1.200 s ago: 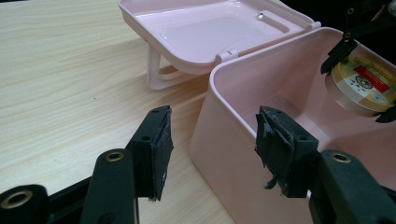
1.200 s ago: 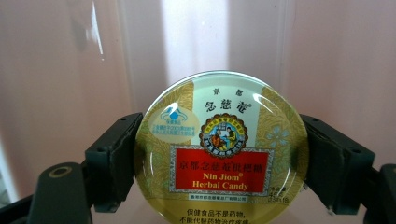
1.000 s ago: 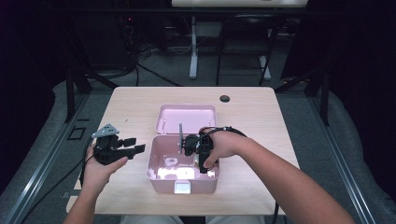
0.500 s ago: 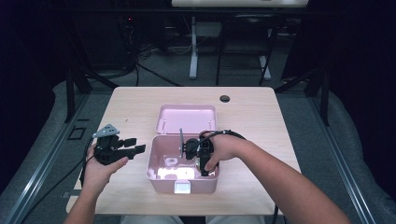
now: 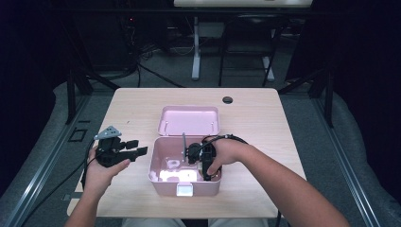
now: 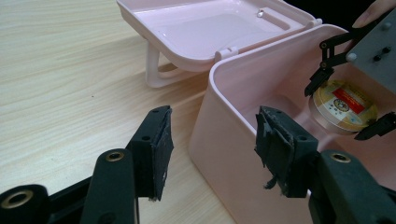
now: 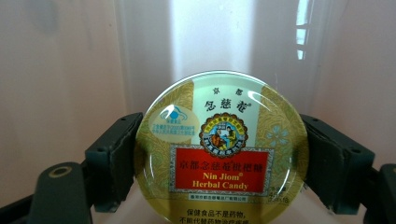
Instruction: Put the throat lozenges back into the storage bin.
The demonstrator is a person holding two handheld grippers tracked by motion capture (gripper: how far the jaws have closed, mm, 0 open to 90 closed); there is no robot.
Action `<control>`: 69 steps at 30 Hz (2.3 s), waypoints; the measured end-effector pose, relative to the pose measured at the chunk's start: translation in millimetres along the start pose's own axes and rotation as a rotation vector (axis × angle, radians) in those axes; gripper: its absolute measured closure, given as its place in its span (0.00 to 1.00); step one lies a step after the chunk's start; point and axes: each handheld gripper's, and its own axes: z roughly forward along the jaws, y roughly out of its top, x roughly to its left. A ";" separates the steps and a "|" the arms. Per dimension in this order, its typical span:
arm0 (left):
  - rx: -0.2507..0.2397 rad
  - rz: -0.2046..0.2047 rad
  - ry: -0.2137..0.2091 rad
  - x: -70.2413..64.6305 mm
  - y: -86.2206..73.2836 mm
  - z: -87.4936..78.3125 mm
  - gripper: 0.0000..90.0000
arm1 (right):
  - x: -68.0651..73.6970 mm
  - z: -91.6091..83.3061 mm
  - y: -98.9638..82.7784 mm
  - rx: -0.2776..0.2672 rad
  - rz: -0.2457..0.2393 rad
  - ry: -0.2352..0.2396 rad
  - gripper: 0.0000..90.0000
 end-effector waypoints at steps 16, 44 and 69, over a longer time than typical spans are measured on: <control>0.004 -0.002 -0.002 -0.3 -0.5 1.7 0.51 | -2.3 10.1 3.0 0.014 -0.016 0.001 0.22; 0.004 -0.003 0.000 0.5 -0.7 1.5 0.51 | -5.0 22.0 0.2 -0.005 0.009 0.021 0.22; 0.002 -0.001 0.000 -1.0 -0.4 2.2 0.51 | -2.5 -3.6 -4.9 -0.079 0.046 0.008 0.20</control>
